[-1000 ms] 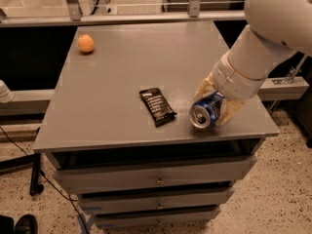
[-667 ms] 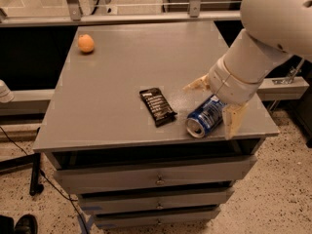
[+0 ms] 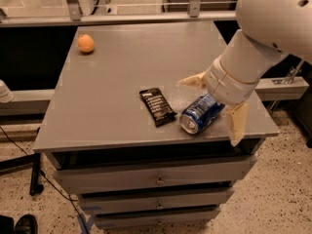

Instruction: Knock pepsi can over

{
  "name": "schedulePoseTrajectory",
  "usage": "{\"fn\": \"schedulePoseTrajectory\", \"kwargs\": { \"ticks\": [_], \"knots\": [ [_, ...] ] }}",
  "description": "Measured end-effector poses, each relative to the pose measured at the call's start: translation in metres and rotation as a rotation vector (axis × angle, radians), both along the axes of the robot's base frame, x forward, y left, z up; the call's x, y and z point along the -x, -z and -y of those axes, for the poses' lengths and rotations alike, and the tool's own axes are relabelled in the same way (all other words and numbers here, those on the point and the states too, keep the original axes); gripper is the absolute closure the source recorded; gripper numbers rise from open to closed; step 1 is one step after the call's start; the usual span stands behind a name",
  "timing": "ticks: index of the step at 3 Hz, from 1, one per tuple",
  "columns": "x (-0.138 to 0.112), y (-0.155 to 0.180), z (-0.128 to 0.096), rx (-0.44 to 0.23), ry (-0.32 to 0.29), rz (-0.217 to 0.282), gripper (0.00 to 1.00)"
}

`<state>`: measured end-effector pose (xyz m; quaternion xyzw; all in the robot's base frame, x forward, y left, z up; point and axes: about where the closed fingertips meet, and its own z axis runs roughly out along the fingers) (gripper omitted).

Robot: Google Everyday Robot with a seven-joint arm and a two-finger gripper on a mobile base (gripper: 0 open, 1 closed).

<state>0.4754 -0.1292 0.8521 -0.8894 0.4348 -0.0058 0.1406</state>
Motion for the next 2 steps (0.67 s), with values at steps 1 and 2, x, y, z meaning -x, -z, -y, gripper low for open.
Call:
{"fn": "schedulePoseTrajectory", "kwargs": {
  "ticks": [1, 2],
  "knots": [
    [-0.0103, 0.0018, 0.0069, 0.006, 0.029, -0.050, 0.00],
    [-0.0185, 0.0052, 0.0169, 0.024, 0.055, -0.101, 0.00]
  ]
}}
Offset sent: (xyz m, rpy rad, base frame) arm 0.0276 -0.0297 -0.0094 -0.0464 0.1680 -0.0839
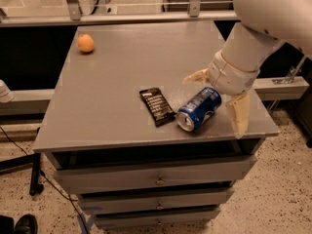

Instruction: Knock pepsi can over

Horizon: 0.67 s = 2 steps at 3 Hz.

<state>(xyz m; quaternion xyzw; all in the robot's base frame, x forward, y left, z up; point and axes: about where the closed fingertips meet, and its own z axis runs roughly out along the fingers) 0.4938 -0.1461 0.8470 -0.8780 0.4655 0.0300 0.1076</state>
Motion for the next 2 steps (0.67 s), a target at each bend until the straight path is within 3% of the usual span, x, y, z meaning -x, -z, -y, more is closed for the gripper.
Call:
{"fn": "schedulePoseTrajectory", "kwargs": {
  "ticks": [1, 2],
  "knots": [
    [-0.005, 0.002, 0.007, 0.011, 0.017, -0.029, 0.00],
    [-0.018, 0.010, 0.022, -0.026, 0.124, -0.140, 0.00]
  ]
}}
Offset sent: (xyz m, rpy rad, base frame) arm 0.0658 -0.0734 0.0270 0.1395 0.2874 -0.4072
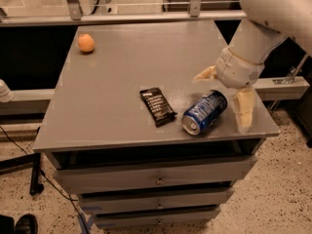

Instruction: Knock pepsi can over

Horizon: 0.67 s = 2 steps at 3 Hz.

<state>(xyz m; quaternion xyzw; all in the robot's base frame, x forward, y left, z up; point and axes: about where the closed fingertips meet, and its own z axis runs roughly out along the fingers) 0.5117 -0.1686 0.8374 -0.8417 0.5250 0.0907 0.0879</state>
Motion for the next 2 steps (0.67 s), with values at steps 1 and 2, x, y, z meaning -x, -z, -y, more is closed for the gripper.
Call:
{"fn": "schedulePoseTrajectory", "kwargs": {
  "ticks": [1, 2],
  "knots": [
    [-0.023, -0.008, 0.036, -0.108, 0.231, -0.095, 0.00],
    [-0.045, -0.041, 0.063, -0.256, 0.428, -0.098, 0.00]
  ]
}}
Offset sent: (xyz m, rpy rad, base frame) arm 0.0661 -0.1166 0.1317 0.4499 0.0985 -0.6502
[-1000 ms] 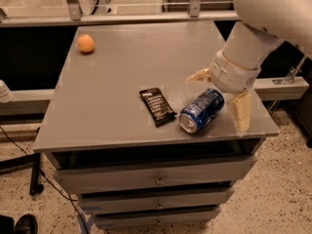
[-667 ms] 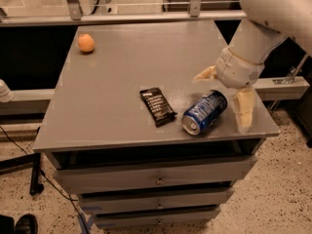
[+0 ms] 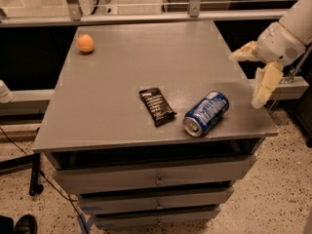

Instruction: Knock pepsi can over

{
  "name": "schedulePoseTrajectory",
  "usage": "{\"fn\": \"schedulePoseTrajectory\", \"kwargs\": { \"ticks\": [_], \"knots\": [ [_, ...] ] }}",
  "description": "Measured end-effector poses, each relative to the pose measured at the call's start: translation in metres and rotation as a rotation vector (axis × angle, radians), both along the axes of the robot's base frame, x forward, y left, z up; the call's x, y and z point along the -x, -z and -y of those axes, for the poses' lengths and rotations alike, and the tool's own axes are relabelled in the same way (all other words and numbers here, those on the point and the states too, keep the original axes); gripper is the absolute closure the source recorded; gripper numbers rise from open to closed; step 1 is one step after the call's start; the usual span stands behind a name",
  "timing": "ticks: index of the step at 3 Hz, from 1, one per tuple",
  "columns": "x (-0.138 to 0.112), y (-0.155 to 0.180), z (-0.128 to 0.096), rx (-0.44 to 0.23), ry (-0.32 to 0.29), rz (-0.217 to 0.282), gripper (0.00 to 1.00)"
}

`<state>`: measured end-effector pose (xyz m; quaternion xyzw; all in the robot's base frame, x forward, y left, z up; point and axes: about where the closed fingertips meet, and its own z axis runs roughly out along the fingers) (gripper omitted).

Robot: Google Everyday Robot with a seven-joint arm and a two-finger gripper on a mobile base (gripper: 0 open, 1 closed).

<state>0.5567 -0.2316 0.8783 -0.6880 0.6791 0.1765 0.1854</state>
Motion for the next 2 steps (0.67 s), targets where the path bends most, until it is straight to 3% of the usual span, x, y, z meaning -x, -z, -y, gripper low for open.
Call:
{"fn": "schedulePoseTrajectory", "kwargs": {
  "ticks": [1, 2],
  "knots": [
    [-0.0108, -0.0478, 0.0223, -0.133, 0.155, 0.078, 0.00],
    [-0.0199, -0.0553, 0.0177, -0.155, 0.166, 0.108, 0.00]
  ]
}}
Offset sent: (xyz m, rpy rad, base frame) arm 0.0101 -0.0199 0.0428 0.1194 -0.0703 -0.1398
